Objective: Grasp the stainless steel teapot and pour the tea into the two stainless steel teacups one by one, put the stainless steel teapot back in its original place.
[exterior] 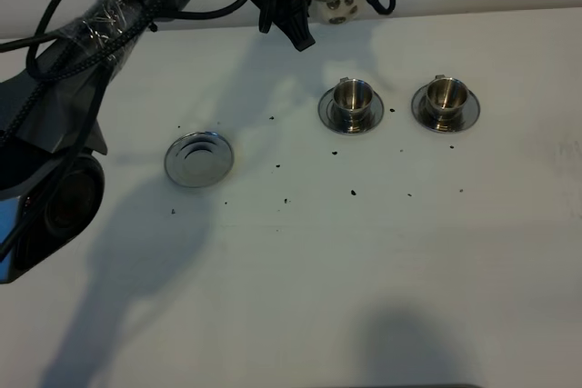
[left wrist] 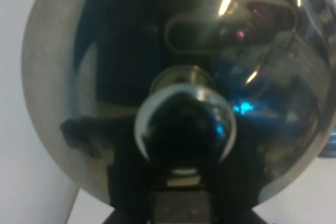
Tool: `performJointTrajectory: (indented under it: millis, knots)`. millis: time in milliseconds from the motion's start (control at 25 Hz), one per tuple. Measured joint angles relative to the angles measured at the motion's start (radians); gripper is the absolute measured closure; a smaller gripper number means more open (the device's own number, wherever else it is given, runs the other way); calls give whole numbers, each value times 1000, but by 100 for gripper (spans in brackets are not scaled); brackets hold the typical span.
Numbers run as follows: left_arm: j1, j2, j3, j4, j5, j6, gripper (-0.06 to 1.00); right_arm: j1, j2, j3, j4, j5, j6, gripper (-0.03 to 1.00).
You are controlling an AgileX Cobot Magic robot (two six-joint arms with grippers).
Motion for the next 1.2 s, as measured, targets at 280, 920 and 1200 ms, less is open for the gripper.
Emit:
performJointTrajectory:
  millis: [280,920,1200]
  knots:
    - [0,65,-3,0,-51,75,72,0,0,0,0,0,0,52]
    - [-100,89,-3,0,-43,131,72,0,0,0,1,0,0,52]
    - [-107,89,-3,32,-42,139,72,0,0,0,1,0,0,52]
